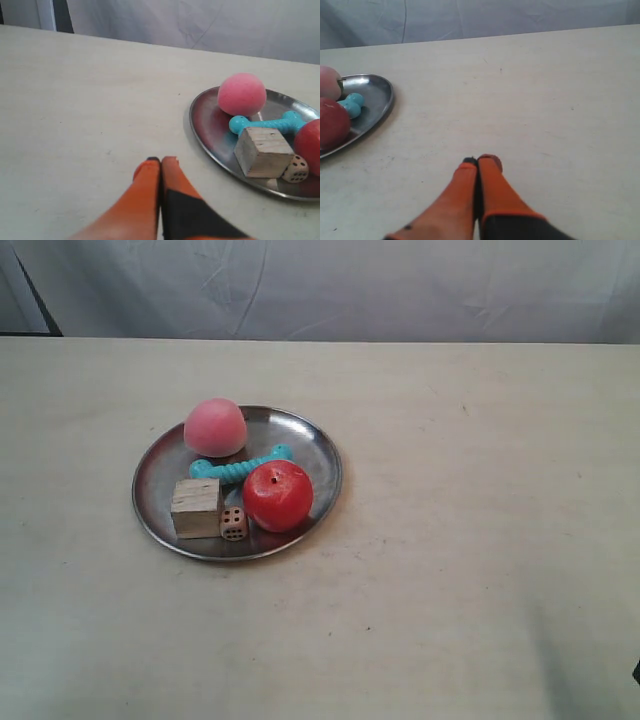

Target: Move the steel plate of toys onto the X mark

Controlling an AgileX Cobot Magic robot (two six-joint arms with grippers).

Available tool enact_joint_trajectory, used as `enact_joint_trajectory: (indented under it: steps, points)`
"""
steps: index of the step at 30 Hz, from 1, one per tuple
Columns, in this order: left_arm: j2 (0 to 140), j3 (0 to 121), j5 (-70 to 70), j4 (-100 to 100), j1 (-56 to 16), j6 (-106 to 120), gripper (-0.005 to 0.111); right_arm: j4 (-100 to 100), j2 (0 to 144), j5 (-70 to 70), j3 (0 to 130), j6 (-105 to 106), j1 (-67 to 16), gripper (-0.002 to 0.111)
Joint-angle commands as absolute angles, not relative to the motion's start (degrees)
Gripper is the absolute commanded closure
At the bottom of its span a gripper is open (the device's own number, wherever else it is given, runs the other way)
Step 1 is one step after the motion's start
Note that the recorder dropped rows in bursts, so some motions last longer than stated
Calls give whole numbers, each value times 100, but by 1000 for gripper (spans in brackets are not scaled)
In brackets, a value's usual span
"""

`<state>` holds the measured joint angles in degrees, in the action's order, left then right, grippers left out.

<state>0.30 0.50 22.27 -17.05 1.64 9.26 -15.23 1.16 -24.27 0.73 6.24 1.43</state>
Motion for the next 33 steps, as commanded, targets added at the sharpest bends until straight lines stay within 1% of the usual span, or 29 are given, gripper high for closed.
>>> enact_joint_trajectory:
  steps: [1, 33]
  points:
    - [0, 0, 1513, -1600, 154, 908, 106, -1513, 89, -2354, 66, 646, 171, 107]
    - [0, 0, 1416, -1587, 163, 940, 106, -1513, 89, -2354, 66, 646, 171, 107]
